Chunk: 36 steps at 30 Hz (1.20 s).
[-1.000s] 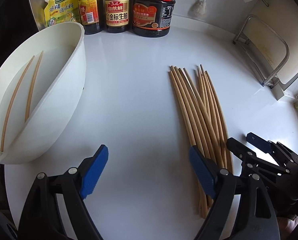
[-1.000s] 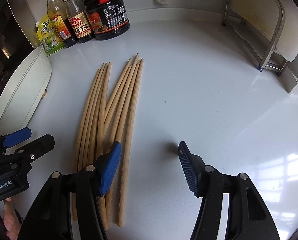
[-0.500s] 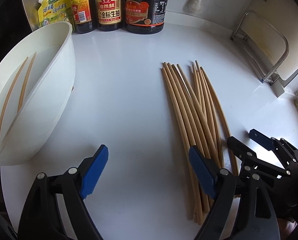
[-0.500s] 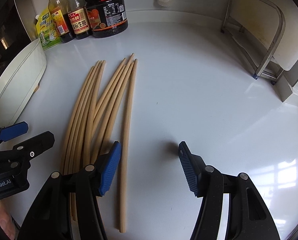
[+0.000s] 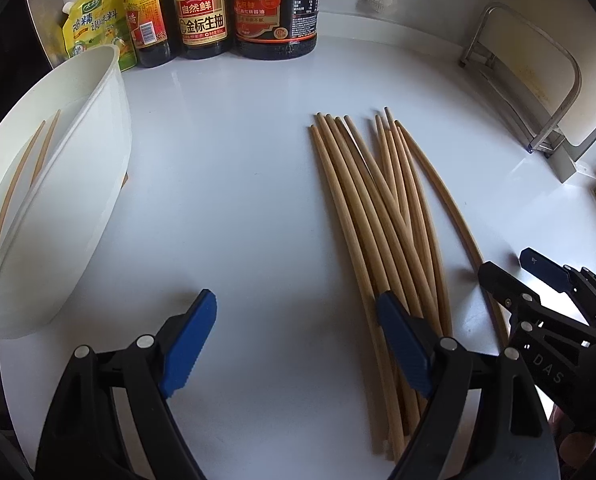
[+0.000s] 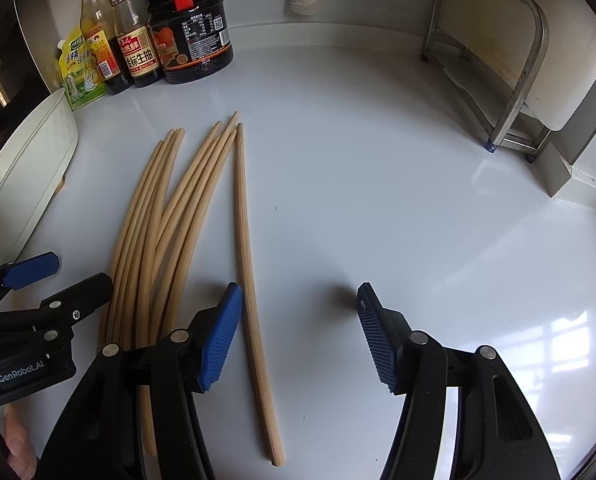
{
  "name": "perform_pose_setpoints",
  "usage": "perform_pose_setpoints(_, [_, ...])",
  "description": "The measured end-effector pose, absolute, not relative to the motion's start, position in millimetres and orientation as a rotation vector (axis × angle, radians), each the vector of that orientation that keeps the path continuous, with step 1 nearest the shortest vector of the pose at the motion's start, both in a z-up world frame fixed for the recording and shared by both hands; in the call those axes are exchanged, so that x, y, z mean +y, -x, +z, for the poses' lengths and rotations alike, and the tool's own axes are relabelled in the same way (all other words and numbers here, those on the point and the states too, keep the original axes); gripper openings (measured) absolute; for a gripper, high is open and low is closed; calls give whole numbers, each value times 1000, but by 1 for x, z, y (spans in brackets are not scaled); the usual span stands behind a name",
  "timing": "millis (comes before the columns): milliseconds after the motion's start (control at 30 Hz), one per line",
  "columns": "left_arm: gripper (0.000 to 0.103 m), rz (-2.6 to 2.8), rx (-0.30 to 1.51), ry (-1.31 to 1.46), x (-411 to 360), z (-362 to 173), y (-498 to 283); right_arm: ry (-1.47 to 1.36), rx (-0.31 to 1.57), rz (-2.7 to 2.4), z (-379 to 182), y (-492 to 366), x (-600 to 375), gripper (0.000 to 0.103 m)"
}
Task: Organize utensils
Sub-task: 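Move both open grippers back to the chopstick pile, then close the left gripper on a chopstick while the right gripper grasps another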
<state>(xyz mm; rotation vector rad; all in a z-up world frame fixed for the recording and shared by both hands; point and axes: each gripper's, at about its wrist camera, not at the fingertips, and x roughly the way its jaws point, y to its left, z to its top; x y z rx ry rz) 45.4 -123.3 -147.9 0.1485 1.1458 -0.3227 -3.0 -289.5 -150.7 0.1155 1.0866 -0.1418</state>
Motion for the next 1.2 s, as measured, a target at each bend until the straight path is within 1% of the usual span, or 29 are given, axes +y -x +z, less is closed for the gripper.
perform_pose_setpoints(433, [83,-273,1137,-170,-116,-154,-48,-111,1078,-130,-152,2,-284,57])
perform_pose_setpoints(700, [82,-248,1122,-160,-113,-154,-51,-56,1062,-125,-155,0,-276,57])
perform_pose_setpoints(733, [78,-254,1116,-160,-114,-153,-50,-51,1059,-123,-155,1,-276,57])
perform_pose_setpoints(767, [71,-260,1107,-163,-115,-153,-48,-47,1056,-118,-155,2,-274,54])
perform_pose_setpoints(800, [68,-270,1097,-168,-117,-151,-46,-47,1056,-110,-154,2,-273,50])
perform_pose_setpoints(867, [54,-284,1082,-176,-120,-149,-44,-40,1057,-94,-154,2,-270,44])
perform_pose_setpoints(900, [50,-289,1078,-177,-121,-149,-43,-34,1059,-84,-153,2,-268,39])
perform_pose_setpoints(933, [40,-296,1074,-180,-123,-148,-43,-30,1060,-75,-153,1,-266,36])
perform_pose_setpoints(967, [27,-306,1074,-180,-124,-147,-42,-27,1062,-67,-153,1,-264,30])
perform_pose_setpoints(1000, [20,-317,1075,-183,-125,-146,-42,-22,1063,-60,-152,1,-261,20])
perform_pose_setpoints(1033, [8,-332,1078,-188,-127,-146,-42,-16,1066,-55,-152,0,-259,14])
perform_pose_setpoints(1067, [8,-342,1081,-196,-129,-146,-42,-13,1071,-52,-153,0,-258,7])
perform_pose_setpoints(1200, [7,-379,1121,-174,-127,-145,-43,-65,1091,-37,-152,-1,-260,6])
